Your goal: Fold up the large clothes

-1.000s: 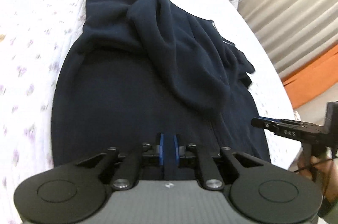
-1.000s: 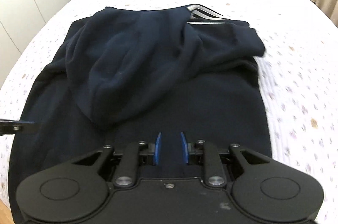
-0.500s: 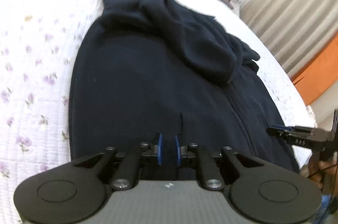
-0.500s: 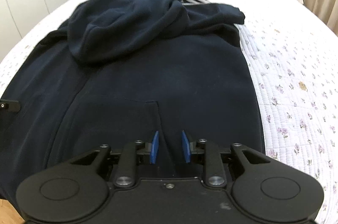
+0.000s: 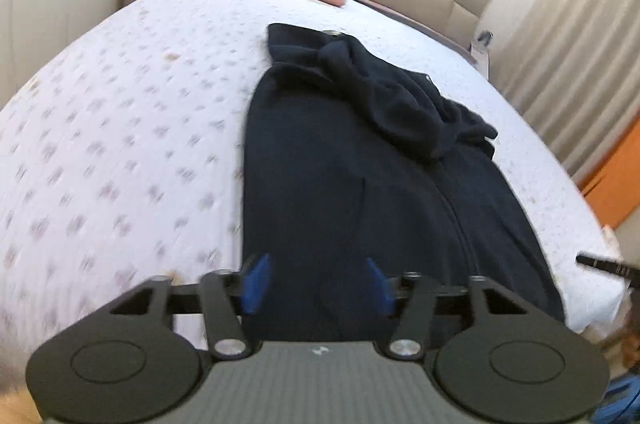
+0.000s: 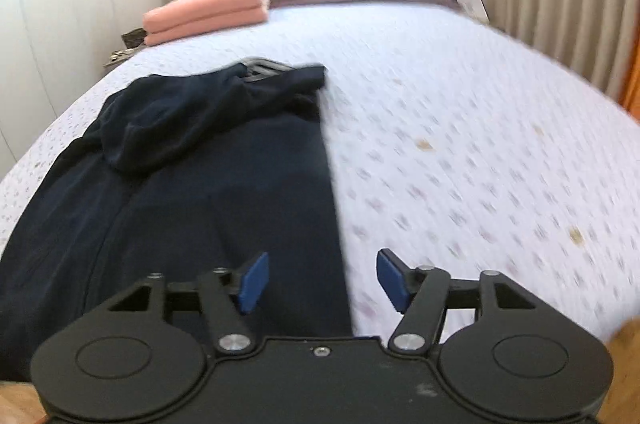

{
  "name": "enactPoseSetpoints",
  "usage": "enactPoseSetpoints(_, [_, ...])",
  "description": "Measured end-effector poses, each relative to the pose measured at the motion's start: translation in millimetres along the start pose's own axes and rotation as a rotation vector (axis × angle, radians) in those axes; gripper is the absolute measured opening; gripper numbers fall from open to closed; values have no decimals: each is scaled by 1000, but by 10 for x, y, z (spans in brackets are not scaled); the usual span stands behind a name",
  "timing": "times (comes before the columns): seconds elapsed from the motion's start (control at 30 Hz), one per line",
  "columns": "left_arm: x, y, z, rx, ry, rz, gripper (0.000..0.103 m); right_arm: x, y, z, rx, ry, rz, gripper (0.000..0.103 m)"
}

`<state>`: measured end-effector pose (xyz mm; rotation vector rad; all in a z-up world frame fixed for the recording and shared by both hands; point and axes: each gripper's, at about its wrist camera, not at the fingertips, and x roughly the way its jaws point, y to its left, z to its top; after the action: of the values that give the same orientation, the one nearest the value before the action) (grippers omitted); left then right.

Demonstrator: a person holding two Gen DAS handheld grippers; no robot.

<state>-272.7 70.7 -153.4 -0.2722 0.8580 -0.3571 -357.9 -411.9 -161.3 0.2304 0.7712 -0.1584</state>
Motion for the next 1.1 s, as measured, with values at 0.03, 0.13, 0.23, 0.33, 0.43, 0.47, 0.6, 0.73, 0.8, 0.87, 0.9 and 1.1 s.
enactPoseSetpoints(0.03, [-52, 68, -33, -23, -3, -7, 87, -8, -112, -25, 19, 24, 16, 81])
enactPoseSetpoints(0.13, [-62, 310, -170, -131, 20, -1, 87, 91, -398, -178, 112, 112, 74, 81])
enactPoseSetpoints(0.23, [4, 511, -343, -221, 58, -70, 85, 196, -551, -411, 218, 169, 129, 81])
enactPoseSetpoints(0.33, [92, 636, -475, -277, 75, -146, 85, 248, -534, -585, 227, 184, 182, 81])
enactPoseSetpoints(0.43, [185, 722, -589, -333, 98, -230, 85, 310, -502, -658, 230, 227, 229, 82])
enactPoseSetpoints(0.47, [220, 731, -629, -352, 98, -241, 85, 331, -501, -678, 234, 238, 237, 82])
enactPoseSetpoints(0.6, [294, 712, -714, -351, 88, -259, 86, 440, -579, -767, 284, 286, 283, 85])
enactPoseSetpoints(0.73, [340, 651, -715, -345, 111, -277, 88, 483, -583, -798, 282, 345, 344, 85])
enactPoseSetpoints(0.8, [333, 614, -712, -333, 127, -270, 88, 499, -540, -806, 252, 387, 341, 85])
enactPoseSetpoints(0.87, [338, 577, -745, -316, 149, -271, 87, 480, -512, -813, 233, 381, 346, 84])
enactPoseSetpoints(0.9, [361, 566, -776, -309, 167, -267, 86, 484, -500, -818, 230, 379, 352, 84])
enactPoseSetpoints(1.1, [606, 519, -919, -344, 215, -231, 52, 615, -337, -819, 204, 432, 376, 47])
